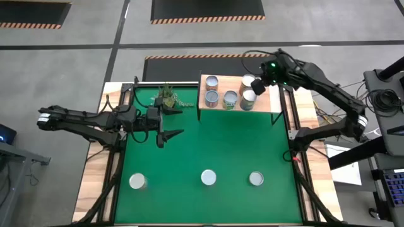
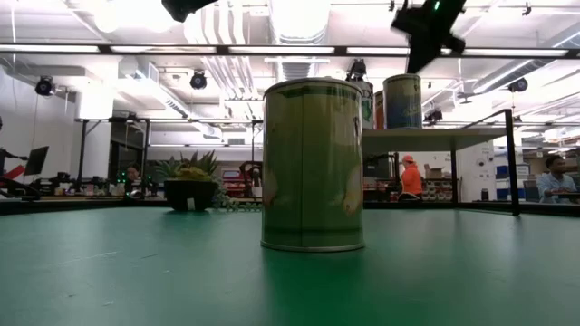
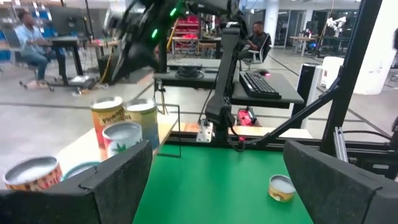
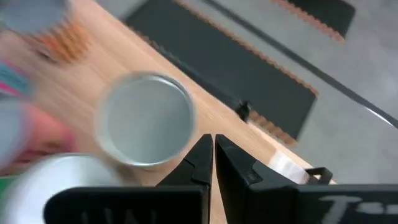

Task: Pick and place cans onto a shelf
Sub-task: Put the canned pears on the shelf

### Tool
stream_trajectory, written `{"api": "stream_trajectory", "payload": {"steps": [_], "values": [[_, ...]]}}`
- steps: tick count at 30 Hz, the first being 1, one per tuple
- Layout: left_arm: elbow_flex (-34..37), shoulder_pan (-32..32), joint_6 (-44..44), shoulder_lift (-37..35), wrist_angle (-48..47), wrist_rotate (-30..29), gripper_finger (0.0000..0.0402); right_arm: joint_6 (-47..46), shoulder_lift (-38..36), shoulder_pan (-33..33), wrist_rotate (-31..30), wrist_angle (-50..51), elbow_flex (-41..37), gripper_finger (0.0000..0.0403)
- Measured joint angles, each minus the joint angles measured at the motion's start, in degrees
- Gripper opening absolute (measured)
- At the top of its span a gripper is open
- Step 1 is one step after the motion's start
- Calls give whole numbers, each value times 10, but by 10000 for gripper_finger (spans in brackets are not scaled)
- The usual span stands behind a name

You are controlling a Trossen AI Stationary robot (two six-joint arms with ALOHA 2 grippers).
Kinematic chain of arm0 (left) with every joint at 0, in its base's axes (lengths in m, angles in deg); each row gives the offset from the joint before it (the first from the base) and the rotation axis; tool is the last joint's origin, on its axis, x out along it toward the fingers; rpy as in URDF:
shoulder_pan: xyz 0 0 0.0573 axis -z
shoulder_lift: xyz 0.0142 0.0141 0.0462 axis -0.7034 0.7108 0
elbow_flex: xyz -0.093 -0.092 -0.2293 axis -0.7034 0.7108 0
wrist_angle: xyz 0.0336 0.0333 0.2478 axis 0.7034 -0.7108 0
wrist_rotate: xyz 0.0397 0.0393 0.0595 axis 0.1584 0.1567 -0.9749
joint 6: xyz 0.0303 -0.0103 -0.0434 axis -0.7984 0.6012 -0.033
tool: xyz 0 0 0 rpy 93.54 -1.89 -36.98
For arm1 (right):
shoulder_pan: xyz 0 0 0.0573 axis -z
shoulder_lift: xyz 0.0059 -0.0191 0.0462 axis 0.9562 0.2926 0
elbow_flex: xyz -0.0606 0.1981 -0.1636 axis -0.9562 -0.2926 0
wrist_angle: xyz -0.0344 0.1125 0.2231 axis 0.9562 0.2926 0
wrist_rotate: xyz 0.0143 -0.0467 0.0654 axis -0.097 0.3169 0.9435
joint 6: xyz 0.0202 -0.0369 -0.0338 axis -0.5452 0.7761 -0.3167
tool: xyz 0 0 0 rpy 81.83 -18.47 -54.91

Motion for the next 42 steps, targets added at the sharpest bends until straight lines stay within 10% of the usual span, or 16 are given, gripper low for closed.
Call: {"api": "stream_trajectory", "payload": {"steps": [13,24,42], "values": [[-11,41,51,-7,-58,38,346,-109,-97,-313,-1,-10,-11,9],[-29,145,118,78,-81,37,346,-206,-54,-636,-115,-96,-103,9],[-28,220,183,317,-65,57,205,-237,67,-680,-74,-376,-266,9]]}}
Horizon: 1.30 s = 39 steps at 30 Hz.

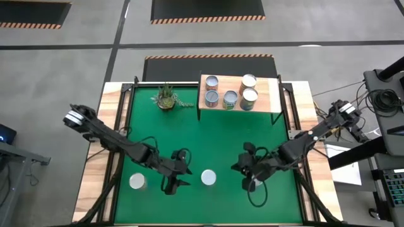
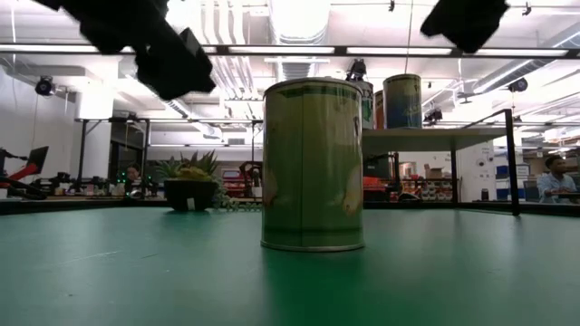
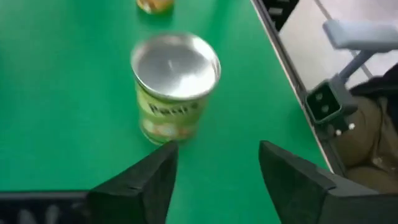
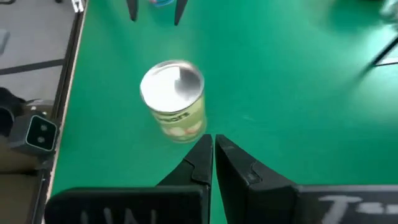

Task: Pick and place cans onto a shelf
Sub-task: Put the canned pears on the shelf

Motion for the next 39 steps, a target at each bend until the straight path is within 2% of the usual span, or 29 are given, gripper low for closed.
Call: {"api": "stream_trajectory", "payload": {"steps": [7,11,14,18,23,30,39], "values": [[0,29,8,71,89,-7,115,5,62,0,1,-60,-22,9],[-3,31,21,100,101,-47,67,23,106,0,-15,-89,-23,9],[-11,31,21,118,115,-81,39,31,140,6,-16,-98,-14,9],[-20,28,4,129,120,-96,13,45,182,21,-16,-100,4,9],[-30,18,-10,136,123,-98,1,66,224,37,-15,-101,37,9],[-35,14,-14,143,116,-130,1,87,254,38,9,-83,87,9],[-34,11,-14,141,101,-174,1,26,257,37,21,-25,109,9]]}}
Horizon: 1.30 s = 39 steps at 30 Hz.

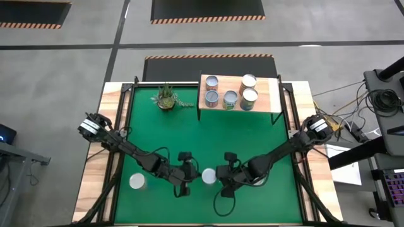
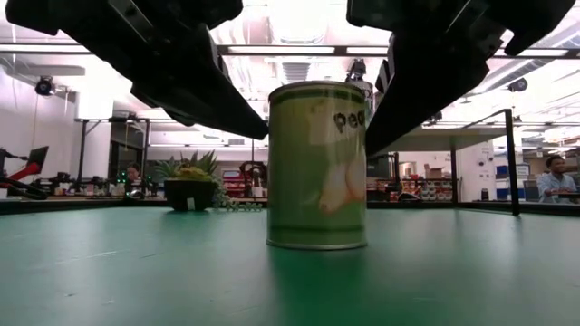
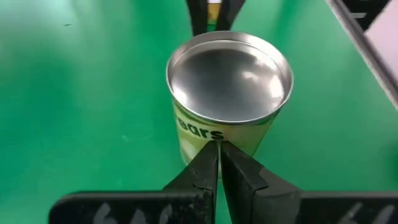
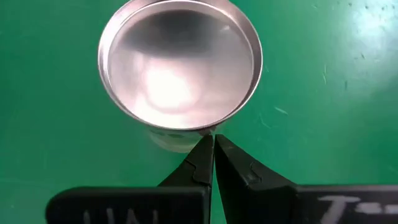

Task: Pick and place cans onto a shelf
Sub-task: Put the canned pears on the shelf

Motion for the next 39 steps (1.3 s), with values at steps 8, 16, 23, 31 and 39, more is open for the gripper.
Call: {"api": "stream_trajectory", "payload": {"steps": [8,16,23,31,39], "values": [[0,-1,0,0,-16,-38,1,-11,0,-11,10,3,-4,9],[-2,0,4,-2,-40,-7,1,-11,-25,-11,9,52,-2,9],[-2,3,-28,6,19,163,1,-4,-36,-11,5,42,-3,9],[-2,1,-42,17,52,99,1,-32,-40,-9,-2,55,-3,70],[-1,-1,-44,17,43,18,1,-34,-38,-9,-9,41,-3,225]]}}
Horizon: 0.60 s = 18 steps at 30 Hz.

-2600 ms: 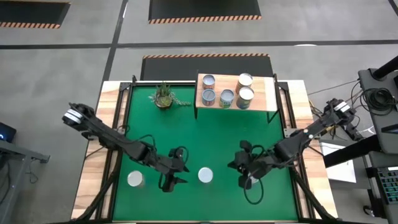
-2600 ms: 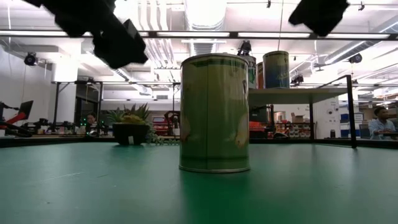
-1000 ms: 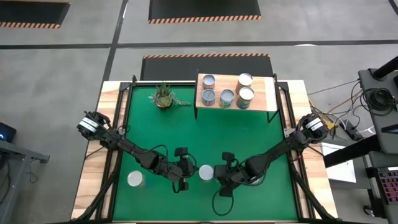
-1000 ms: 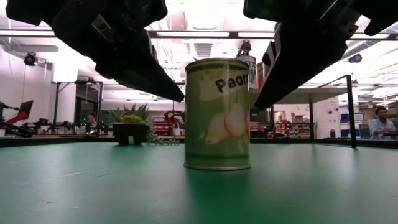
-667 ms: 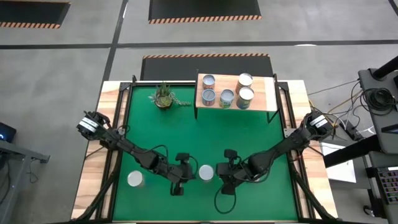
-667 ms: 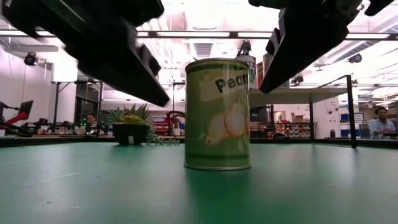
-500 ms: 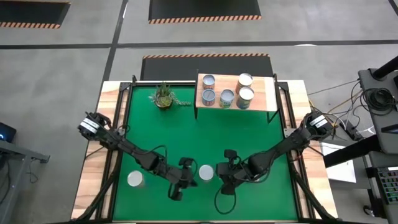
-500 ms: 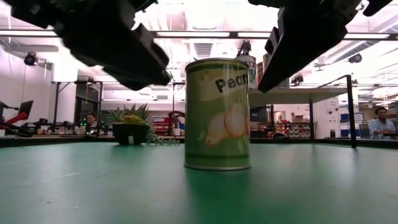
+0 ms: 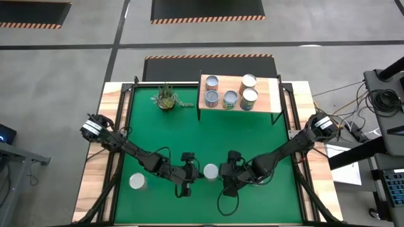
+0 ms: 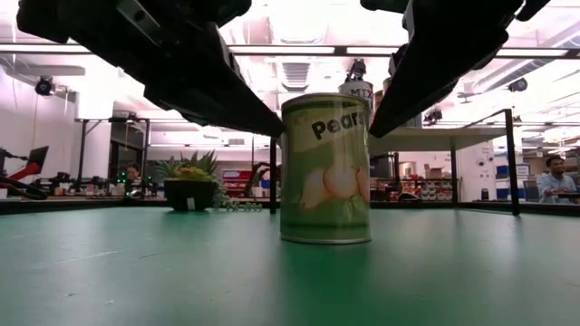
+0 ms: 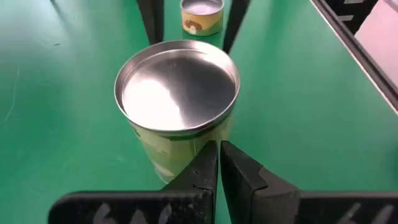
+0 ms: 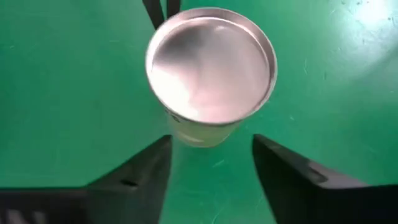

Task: Pick and place cans onto a shelf
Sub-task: Put the canned pears on the shelf

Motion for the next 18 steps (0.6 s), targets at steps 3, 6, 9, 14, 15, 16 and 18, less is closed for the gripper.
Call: {"api": "stream_trajectory", "payload": {"steps": [3,6,9,14,15,16,18], "values": [[0,-1,0,0,-7,0,1,0,5,0,-14,-18,-2,279],[0,-1,0,0,-11,0,1,1,13,2,-15,-39,-7,321],[1,-1,1,0,-12,0,1,5,25,4,-23,-61,-11,351],[2,-1,0,0,-12,0,1,32,45,8,-43,-112,-12,363],[2,-1,0,0,-12,0,1,36,49,10,-43,-121,-12,363],[2,-1,0,0,-12,0,1,40,52,11,-43,-130,-12,363],[2,-1,0,0,-12,0,1,47,58,15,-43,-140,-12,363]]}}
